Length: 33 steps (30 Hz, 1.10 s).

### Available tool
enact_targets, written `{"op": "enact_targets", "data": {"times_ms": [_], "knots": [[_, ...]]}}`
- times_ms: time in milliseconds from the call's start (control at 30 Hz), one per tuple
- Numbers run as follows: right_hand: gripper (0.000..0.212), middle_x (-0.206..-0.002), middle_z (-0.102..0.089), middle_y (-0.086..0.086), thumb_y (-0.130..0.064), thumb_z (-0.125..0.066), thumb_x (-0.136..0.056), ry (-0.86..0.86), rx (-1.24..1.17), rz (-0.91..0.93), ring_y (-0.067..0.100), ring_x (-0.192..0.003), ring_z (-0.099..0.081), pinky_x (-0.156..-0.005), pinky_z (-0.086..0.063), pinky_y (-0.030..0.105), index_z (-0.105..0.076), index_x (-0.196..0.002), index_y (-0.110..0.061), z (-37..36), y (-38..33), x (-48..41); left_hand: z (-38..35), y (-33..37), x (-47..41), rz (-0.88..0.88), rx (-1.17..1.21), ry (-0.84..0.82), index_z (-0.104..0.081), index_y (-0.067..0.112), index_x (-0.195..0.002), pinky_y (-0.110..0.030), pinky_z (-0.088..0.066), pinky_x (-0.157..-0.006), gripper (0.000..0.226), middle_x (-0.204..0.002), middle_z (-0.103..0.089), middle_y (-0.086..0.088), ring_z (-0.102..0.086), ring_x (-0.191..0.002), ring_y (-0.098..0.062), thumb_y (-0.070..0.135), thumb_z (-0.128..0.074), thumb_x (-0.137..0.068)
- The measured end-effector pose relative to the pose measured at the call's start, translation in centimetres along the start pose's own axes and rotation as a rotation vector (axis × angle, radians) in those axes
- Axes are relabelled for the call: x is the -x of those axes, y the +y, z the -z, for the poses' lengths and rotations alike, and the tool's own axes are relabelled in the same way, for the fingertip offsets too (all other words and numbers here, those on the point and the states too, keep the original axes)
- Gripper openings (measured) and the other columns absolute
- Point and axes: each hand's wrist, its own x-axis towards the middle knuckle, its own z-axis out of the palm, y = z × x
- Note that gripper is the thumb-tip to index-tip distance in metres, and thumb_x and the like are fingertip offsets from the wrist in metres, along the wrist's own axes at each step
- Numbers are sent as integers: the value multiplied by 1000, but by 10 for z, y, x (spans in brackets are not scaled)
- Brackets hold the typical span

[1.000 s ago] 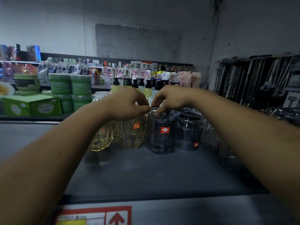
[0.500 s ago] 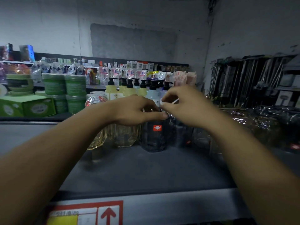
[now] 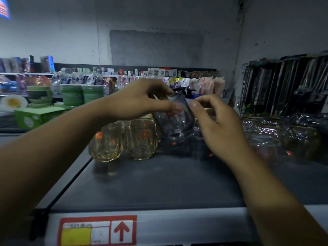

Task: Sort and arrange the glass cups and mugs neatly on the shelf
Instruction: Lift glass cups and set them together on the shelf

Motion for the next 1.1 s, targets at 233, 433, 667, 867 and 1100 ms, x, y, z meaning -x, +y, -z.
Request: {"op": "enact_targets", "data": {"times_ms": [233,433,667,867,1100], "knots": [[58,-119,-72,-8,-60,-73,-81,-204,-430,-123,11,-107,-71,-94,-56,45,-60,-129,-29,-2,-15,8,-27,-5,49,85,465,173,-60,14,-129,-50,-54,-102,57,-117,-74,-4,-72,-109,-22,43,-77,-83],[77,-110,-72,-11,-56,-88,-57,-203,-200,-48,1,-97,-70,-82,-57,22,-58,-122,-30,5,-16,7,-9,-27,67,-67,-226,129,-51,31,-143,-17,-43,-105,83,-136,-59,21,-53,-127,7,77,-64,-75],[89,-138,-55,-9,-52,-92,-59,-433,330,61,4,-112,-53,-78,-36,7,-54,-137,-37,9,-22,-21,-11,-62,66,-67,-386,216,-69,21,-119,-35,-55,-90,42,-108,-72,10,-67,-99,-4,54,-60,-94],[95,-138,-57,-8,-52,-93,-57,-621,518,96,9,-118,-54,-96,-46,24,-52,-138,-24,-3,-32,-43,-17,-68,71,-98,-515,217,-71,22,-110,-34,-52,-84,36,-103,-72,7,-67,-94,-14,49,-57,-91],[94,-130,-59,-5,-51,-95,-54,-718,622,87,18,-115,-58,-101,-51,39,-53,-133,-20,-18,-25,-50,-19,-69,80,-25,-525,254,-68,26,-112,-45,-50,-91,36,-106,-68,6,-66,-99,-21,50,-54,-88]]}}
